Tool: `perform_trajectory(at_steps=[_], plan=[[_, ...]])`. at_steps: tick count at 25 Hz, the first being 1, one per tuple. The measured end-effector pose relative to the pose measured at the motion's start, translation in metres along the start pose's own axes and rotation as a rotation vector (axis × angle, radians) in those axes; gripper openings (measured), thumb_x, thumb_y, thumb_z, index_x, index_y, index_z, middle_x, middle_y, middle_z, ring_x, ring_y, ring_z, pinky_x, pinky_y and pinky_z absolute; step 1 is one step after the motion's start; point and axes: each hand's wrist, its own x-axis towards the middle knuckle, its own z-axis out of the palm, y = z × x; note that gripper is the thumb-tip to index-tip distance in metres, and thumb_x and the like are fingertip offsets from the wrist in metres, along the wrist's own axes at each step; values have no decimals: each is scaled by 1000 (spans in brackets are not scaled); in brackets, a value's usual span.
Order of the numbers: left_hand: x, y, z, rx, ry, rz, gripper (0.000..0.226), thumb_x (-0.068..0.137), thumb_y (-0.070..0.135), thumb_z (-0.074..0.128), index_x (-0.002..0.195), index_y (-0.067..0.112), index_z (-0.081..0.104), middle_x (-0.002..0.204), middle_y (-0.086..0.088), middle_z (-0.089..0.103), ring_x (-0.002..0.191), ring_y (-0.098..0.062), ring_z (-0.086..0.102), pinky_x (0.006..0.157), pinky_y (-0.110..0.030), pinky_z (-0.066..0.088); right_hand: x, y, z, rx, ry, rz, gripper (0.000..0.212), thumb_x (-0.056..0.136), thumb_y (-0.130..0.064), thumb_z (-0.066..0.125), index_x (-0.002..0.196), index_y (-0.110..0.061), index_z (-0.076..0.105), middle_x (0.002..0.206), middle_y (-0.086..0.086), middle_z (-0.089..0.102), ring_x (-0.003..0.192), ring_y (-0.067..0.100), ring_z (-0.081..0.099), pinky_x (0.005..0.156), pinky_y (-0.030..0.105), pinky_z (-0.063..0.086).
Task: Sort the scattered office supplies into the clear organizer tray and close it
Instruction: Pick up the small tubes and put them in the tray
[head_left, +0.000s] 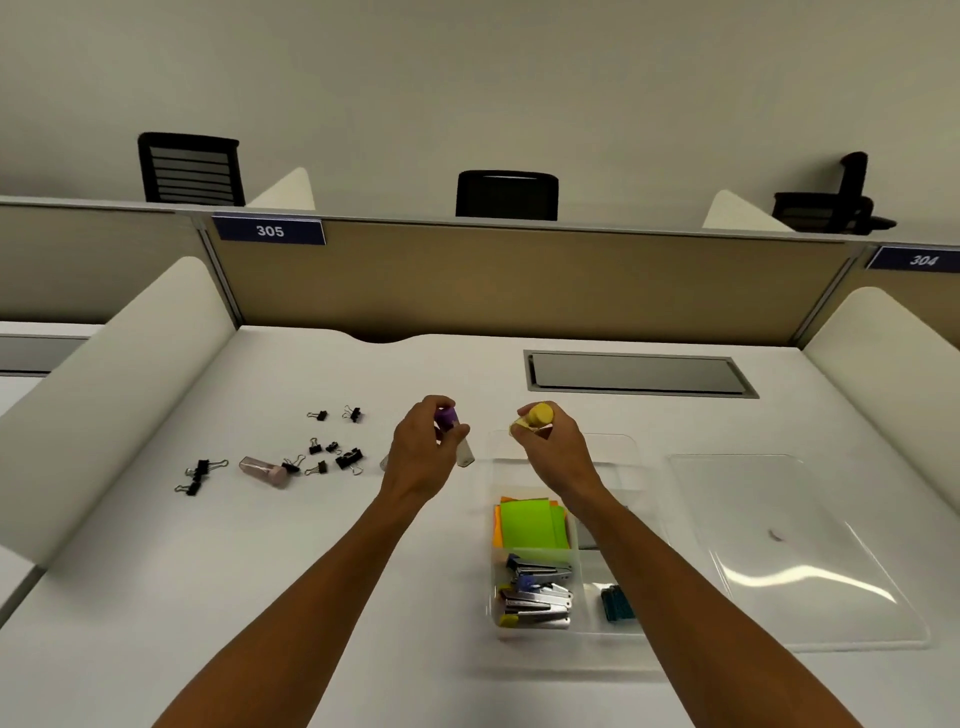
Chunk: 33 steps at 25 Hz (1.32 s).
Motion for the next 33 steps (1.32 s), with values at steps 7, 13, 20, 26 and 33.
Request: perform_trajectory(at_steps=[7,13,20,26,33], plan=[[0,0,24,-150,-44,-150,30,87,12,67,114,24,62,102,4,60,78,-10,60,58,-8,43,9,11,-35,85,59,48,19,94,-39,59,102,-22,60,98,-1,69,88,12,68,82,35,56],[0,-8,42,-145,-88,-183,31,85,5,68,110,23,64,109,-1,58,84,-14,64,62,-7,45,7,30,-42,-62,54,115,29,89,-44,65,107,-21,60,95,0,63,73,16,67,53,20,54],[8,-15,67,-40,-201,-219,29,74,20,83,96,13,66,88,1,67,76,-11,60,66,-13,44,21,47,-35,-285,44,109,36,88,-43,66,117,-21,63,97,-3,65,81,13,60,65,23,44],[22,-29,89,147,-302,-230,29,79,14,77,104,13,63,101,-4,67,91,-19,61,77,-23,44,41,72,-27,-464,-3,124,33,94,-27,61,125,-18,60,115,6,63,100,21,56,84,33,46],[26,-46,113,484,-333,-56,26,84,41,69,105,25,66,98,-1,68,105,-24,47,81,-33,36,52,83,-14,-716,-126,98,32,92,-26,61,124,-22,62,116,2,64,108,25,53,85,40,50]])
